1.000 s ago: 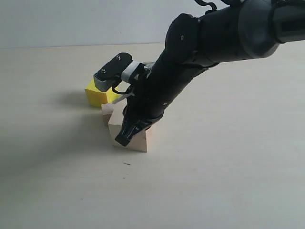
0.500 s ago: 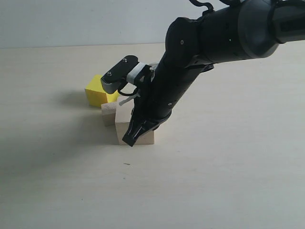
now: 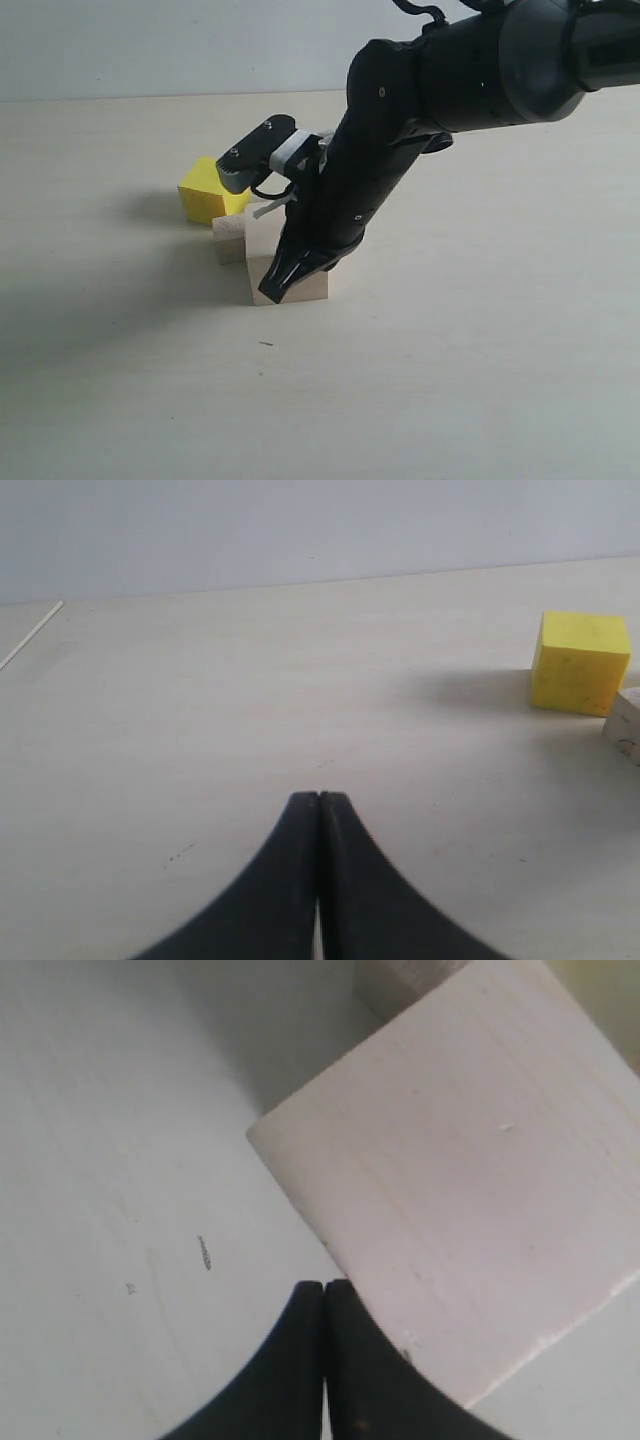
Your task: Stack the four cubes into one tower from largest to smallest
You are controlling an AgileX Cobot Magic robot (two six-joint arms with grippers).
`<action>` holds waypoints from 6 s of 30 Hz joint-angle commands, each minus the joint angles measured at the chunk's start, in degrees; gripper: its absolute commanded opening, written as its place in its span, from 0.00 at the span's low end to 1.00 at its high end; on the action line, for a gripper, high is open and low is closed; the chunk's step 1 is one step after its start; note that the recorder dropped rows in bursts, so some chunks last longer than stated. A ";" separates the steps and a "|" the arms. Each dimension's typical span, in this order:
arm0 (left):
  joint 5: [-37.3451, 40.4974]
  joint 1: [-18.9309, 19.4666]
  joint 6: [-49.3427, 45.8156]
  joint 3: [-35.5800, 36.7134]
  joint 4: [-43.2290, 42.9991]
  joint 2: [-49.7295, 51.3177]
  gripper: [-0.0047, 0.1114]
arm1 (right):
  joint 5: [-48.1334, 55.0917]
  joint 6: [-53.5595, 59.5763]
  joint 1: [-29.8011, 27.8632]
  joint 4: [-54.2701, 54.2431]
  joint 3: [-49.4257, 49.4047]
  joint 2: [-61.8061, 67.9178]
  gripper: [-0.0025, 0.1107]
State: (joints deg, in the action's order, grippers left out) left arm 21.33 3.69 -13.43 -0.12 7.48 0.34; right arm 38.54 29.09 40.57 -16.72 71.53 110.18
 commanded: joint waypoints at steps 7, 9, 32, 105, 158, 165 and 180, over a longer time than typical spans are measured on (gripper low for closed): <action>-0.05 -0.37 0.20 0.12 0.25 -0.34 0.04 | 2.12 -0.59 0.11 0.00 0.51 -2.19 0.02; -0.05 -0.37 0.20 0.12 0.25 -0.34 0.04 | 1.57 -0.45 0.11 -0.15 0.51 -2.63 0.02; -0.05 -0.37 0.20 0.12 0.25 -0.34 0.04 | -1.81 6.97 0.11 -11.07 0.81 -0.12 0.02; -0.05 -0.37 0.20 0.12 0.25 -0.34 0.04 | -14.75 -1.67 -13.57 1.76 3.08 -9.05 0.02; -0.05 -0.37 0.20 0.12 0.25 -0.34 0.04 | 17.00 2.90 -13.70 -1.93 39.11 25.58 0.02; -0.05 -0.37 0.20 0.12 0.25 -0.34 0.04 | 22.23 -9.97 -14.60 11.30 39.11 25.58 0.02; -0.05 -0.37 0.20 0.12 0.25 -0.34 0.04 | 28.81 -18.40 -18.57 14.53 39.11 23.63 0.02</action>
State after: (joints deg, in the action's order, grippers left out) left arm 21.33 3.69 -13.43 -0.12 7.48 0.34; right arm 68.66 11.22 22.21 -2.24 110.56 135.93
